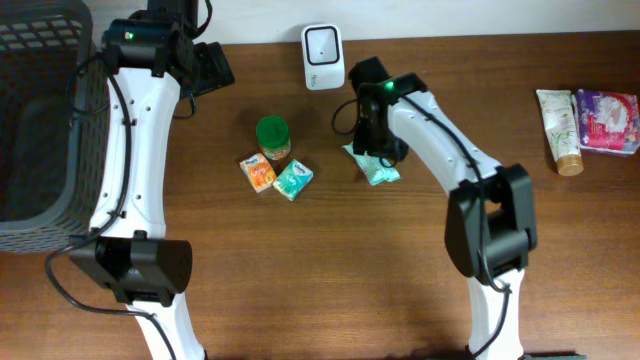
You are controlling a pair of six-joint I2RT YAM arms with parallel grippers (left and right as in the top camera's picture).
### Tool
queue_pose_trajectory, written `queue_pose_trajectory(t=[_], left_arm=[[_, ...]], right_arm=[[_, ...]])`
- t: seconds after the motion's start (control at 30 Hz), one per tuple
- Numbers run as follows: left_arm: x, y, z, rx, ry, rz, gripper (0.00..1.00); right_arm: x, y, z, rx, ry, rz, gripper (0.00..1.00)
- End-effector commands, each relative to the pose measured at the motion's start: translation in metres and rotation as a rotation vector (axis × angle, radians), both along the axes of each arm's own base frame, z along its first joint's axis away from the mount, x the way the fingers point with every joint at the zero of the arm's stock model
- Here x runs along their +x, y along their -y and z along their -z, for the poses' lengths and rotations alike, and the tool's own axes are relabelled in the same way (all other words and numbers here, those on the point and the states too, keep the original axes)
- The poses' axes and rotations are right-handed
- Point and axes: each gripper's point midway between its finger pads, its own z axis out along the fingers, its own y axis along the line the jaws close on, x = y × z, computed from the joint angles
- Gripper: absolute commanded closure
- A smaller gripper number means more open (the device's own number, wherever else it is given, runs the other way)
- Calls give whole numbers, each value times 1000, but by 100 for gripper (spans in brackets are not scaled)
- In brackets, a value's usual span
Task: Scan the item barcode
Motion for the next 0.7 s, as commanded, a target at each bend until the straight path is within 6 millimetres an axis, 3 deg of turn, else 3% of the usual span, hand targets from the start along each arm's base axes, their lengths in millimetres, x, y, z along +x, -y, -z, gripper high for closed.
queue_pose_trajectory(t=[0.0,0.13,0.27,0.33,0.47,0.67], left_arm=[[1,2,3,5,-10,13,1],[0,2,3,5,-10,13,1],[1,2,3,5,-10,13,1],[0,2,3,5,-10,13,1],[1,2,3,5,-10,13,1],[1,2,3,5,-10,13,1]], right_arm=[[-2,-6,-32,-13,57,-71,42],[-7,-14,-31,-81,69,-111,43],[-11,-12,-30,-340,138,-236,41],[-8,-4,-31,-504,197,-255,33],[-5,-6,-7,-546,192,-375,24],[-12,-12,27,-504,162,-467,28]])
